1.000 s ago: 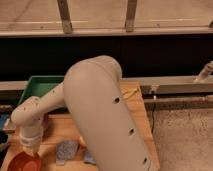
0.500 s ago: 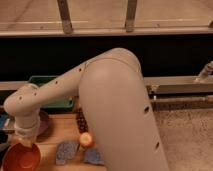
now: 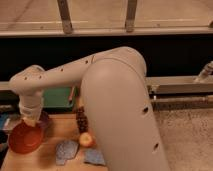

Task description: Stack bowls on top of each other

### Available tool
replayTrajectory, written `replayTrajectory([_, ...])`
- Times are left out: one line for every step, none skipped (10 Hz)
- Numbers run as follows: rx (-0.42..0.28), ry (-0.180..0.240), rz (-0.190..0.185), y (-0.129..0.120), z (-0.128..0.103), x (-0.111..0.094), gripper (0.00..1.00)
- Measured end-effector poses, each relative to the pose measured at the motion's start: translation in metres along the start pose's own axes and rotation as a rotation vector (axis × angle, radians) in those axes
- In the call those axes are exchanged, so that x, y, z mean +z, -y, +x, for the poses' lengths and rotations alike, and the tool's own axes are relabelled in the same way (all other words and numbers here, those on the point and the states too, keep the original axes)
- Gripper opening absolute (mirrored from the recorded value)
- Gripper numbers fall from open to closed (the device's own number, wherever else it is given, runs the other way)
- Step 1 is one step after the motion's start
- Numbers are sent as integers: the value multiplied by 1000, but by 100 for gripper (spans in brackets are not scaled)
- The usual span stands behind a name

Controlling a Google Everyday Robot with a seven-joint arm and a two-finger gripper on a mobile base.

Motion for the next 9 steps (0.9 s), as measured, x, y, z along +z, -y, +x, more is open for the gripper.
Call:
replayTrajectory([4, 12, 4, 19, -9, -6, 0])
replayTrajectory([-2, 12, 2, 30, -24, -5, 0])
replayTrajectory([-12, 11, -1, 36, -38, -2, 0])
replayTrajectory([-28, 14, -8, 42, -54, 2, 1])
replayTrajectory([-46, 16, -12, 50, -67, 7, 7])
replayTrajectory([-57, 23, -17, 54, -75, 14, 17])
replayTrajectory([-60, 34, -19, 59, -78, 25, 27])
replayTrajectory([-49, 45, -13, 67, -73, 33, 38])
replayTrajectory([-32, 55, -4, 75, -64, 36, 47])
